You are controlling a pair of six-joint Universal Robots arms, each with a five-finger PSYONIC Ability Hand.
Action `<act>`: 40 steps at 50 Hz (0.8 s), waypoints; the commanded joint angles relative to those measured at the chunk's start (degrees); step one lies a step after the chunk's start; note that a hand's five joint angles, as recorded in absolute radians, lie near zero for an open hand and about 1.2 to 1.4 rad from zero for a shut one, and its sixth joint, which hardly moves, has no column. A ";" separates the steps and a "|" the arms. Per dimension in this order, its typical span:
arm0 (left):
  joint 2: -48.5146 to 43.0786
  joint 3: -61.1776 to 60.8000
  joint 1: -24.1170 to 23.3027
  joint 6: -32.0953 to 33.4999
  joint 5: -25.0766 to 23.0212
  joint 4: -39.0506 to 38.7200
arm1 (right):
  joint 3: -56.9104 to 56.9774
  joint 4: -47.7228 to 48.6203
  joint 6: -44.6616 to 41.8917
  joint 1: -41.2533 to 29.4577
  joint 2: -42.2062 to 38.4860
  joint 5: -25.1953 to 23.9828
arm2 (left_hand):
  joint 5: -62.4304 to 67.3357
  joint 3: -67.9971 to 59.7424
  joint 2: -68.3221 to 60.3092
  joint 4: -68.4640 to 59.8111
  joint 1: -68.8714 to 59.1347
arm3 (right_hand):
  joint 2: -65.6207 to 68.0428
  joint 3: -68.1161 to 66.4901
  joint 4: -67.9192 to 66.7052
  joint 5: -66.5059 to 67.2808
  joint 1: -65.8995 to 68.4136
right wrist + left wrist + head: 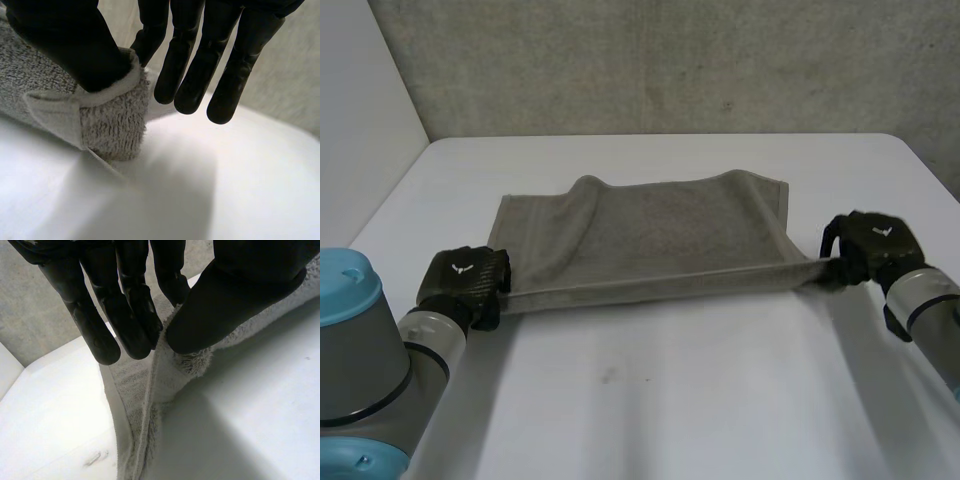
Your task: Fold the towel.
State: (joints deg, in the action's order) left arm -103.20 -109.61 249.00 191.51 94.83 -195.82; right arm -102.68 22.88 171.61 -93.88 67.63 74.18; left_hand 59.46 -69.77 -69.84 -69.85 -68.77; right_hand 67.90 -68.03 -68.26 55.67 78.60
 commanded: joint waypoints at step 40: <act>0.19 -3.24 -1.06 0.97 -1.32 1.06 | 0.46 -6.09 -4.78 -0.42 0.48 -1.85 | -43.60 43.91 43.98 43.99 42.91 | 12.10 -11.97 -11.74 14.33 1.40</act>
State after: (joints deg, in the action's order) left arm -103.23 -111.86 248.66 192.04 94.36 -195.65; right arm -100.17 14.62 170.10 -93.86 65.82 72.07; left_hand 30.74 -40.28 -40.12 -40.90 -39.23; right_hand 67.76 -68.09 -68.30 56.58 78.60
